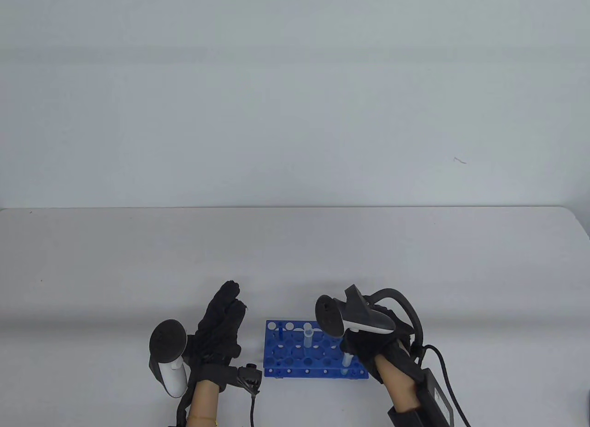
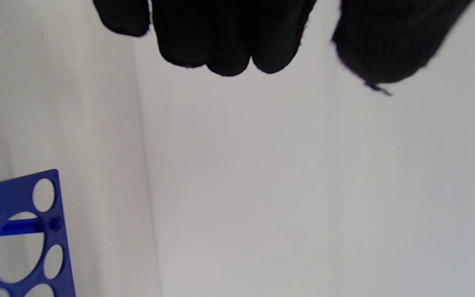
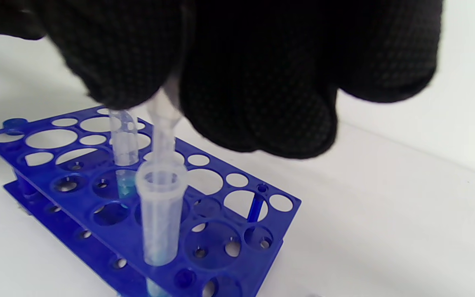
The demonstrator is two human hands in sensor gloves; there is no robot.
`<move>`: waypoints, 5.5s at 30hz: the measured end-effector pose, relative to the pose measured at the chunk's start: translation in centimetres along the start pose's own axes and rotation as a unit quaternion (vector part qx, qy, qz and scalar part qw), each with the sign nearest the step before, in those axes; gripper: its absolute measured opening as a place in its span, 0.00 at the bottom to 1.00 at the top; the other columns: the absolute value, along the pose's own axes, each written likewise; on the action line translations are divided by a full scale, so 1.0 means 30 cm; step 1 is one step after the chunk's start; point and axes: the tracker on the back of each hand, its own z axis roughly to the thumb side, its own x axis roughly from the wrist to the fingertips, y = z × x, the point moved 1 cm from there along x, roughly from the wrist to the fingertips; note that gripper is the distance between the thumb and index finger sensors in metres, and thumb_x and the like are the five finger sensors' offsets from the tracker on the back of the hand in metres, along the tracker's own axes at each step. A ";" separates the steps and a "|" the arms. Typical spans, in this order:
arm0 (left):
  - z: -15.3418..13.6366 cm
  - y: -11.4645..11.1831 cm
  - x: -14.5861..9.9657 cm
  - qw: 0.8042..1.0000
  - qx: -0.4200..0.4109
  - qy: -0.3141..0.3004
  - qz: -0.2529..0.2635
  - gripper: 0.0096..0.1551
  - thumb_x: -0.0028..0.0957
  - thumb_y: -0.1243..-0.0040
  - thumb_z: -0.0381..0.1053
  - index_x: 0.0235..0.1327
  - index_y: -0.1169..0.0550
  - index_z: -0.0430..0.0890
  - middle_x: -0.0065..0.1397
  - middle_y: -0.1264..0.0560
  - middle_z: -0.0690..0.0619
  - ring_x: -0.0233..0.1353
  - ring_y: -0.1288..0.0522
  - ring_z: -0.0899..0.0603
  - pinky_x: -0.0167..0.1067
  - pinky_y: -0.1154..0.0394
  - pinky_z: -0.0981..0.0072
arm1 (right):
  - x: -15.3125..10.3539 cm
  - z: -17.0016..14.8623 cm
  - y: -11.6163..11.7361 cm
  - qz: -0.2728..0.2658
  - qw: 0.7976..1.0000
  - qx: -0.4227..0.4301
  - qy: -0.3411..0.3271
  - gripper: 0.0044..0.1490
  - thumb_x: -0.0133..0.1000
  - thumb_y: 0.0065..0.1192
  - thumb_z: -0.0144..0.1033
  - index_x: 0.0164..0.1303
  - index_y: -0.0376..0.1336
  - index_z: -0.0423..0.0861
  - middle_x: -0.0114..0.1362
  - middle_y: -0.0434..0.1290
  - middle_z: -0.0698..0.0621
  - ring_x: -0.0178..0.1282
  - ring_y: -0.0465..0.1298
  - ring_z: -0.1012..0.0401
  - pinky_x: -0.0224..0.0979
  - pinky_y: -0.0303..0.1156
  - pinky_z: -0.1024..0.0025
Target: Press a plastic transfer pipette bulb to move liquid between test tubes
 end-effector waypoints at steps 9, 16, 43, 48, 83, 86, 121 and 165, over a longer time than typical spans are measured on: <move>0.001 0.000 0.000 1.000 -0.001 0.000 0.000 0.46 0.47 0.47 0.73 0.80 0.39 0.60 0.87 0.41 0.57 0.82 0.42 0.46 0.83 0.46 0.44 | -0.002 -0.004 0.000 0.005 1.000 0.000 0.005 0.29 0.36 0.72 0.45 0.45 0.75 0.48 0.42 0.86 0.53 0.36 0.85 0.61 0.49 0.80 0.60; 0.001 -0.001 -0.001 1.000 -0.001 0.000 0.000 0.46 0.47 0.47 0.73 0.80 0.39 0.60 0.87 0.41 0.57 0.82 0.42 0.46 0.83 0.46 0.44 | -0.001 -0.005 0.000 0.004 1.000 0.000 0.005 0.29 0.36 0.72 0.45 0.46 0.75 0.48 0.43 0.86 0.53 0.36 0.85 0.61 0.49 0.80 0.60; 0.001 -0.001 0.000 1.000 -0.001 -0.001 0.000 0.46 0.47 0.47 0.73 0.80 0.39 0.60 0.87 0.41 0.57 0.82 0.42 0.46 0.83 0.46 0.44 | -0.001 -0.005 0.002 0.002 1.000 0.000 0.005 0.31 0.36 0.72 0.47 0.48 0.74 0.47 0.43 0.86 0.54 0.36 0.85 0.61 0.49 0.80 0.60; 0.001 -0.001 0.000 1.000 -0.001 -0.001 0.000 0.46 0.47 0.47 0.73 0.80 0.39 0.60 0.87 0.41 0.57 0.82 0.42 0.46 0.83 0.46 0.44 | -0.001 -0.004 0.001 -0.002 1.000 -0.001 0.004 0.31 0.35 0.72 0.46 0.48 0.75 0.47 0.42 0.86 0.54 0.36 0.85 0.61 0.49 0.80 0.60; 0.002 -0.002 -0.001 1.000 0.001 -0.001 0.000 0.46 0.47 0.47 0.73 0.80 0.39 0.60 0.87 0.41 0.57 0.82 0.42 0.46 0.83 0.46 0.44 | -0.138 -0.106 -0.143 -0.094 0.994 0.042 0.026 0.29 0.36 0.72 0.45 0.47 0.75 0.47 0.41 0.86 0.54 0.35 0.85 0.61 0.48 0.80 0.60; 0.001 -0.002 -0.001 1.000 0.002 0.000 0.000 0.46 0.47 0.47 0.73 0.80 0.39 0.60 0.87 0.41 0.57 0.82 0.42 0.46 0.83 0.46 0.44 | -0.188 -0.128 -0.184 -0.122 0.991 0.056 0.028 0.29 0.37 0.72 0.45 0.47 0.75 0.47 0.41 0.86 0.54 0.35 0.85 0.61 0.49 0.80 0.60; 0.003 -0.007 0.002 1.000 0.000 -0.002 -0.004 0.46 0.47 0.47 0.73 0.80 0.39 0.60 0.87 0.41 0.57 0.82 0.42 0.46 0.83 0.46 0.44 | -0.101 0.003 -0.169 -0.233 0.971 0.051 -0.021 0.29 0.37 0.71 0.45 0.48 0.74 0.48 0.42 0.86 0.55 0.36 0.85 0.62 0.49 0.80 0.60; 0.004 -0.008 0.001 1.000 0.003 -0.005 -0.004 0.46 0.47 0.47 0.73 0.80 0.39 0.60 0.87 0.41 0.57 0.82 0.42 0.46 0.83 0.46 0.44 | -0.054 0.106 -0.114 -0.277 0.959 -0.052 -0.041 0.25 0.31 0.70 0.47 0.37 0.78 0.52 0.35 0.88 0.58 0.30 0.86 0.64 0.46 0.82 0.63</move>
